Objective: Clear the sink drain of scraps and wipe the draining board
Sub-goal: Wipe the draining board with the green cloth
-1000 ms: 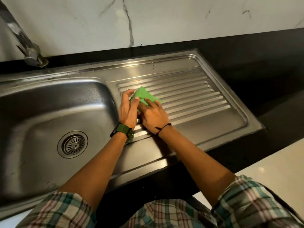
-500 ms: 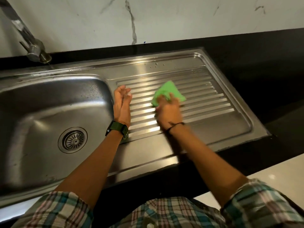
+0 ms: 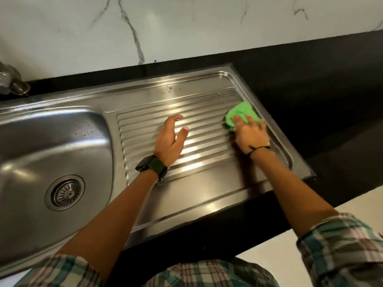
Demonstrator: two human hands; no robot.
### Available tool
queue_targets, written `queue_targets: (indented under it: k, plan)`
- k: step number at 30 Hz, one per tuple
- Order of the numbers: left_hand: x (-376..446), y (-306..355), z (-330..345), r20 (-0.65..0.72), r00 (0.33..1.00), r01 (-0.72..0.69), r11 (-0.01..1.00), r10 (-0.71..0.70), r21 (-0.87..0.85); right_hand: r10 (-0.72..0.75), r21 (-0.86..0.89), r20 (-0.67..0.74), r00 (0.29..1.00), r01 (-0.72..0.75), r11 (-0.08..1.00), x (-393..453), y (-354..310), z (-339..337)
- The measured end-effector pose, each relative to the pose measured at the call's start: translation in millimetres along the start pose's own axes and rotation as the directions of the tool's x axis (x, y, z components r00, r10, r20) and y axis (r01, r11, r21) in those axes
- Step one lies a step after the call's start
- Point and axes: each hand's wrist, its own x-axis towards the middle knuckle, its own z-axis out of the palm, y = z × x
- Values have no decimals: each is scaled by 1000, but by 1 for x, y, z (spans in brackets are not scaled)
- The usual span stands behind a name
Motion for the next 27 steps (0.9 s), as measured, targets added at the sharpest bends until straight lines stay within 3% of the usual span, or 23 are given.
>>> queue_targets:
  k: [3, 6, 9, 12, 16, 21, 27]
  plan:
    - [8, 4, 13, 48, 998, 27, 994, -32, 106, 46, 27, -27, 999, -45, 999, 13, 23, -5]
    - [16, -3, 14, -12, 999, 49, 974, -47, 221, 68, 98, -26, 997, -65, 993, 14, 10, 2]
    - [19, -10, 18, -96, 994, 86, 953, -61, 292, 3, 107, -7, 1000, -2, 994, 14, 7, 6]
    - [21, -16, 23, -83, 995, 86, 929, -60, 360, -87, 69, 39, 995, 84, 994, 23, 22, 2]
    - [21, -21, 24, -103, 993, 88, 927, -54, 364, -32, 81, 91, 995, 25, 996, 64, 9, -2]
    - [24, -22, 27, -129, 990, 102, 924, -58, 367, 35, 93, 43, 998, -39, 995, 77, -19, 2]
    - [27, -21, 27, -174, 981, 142, 918, -82, 371, -305, 169, 56, 951, 292, 941, 53, -94, 14]
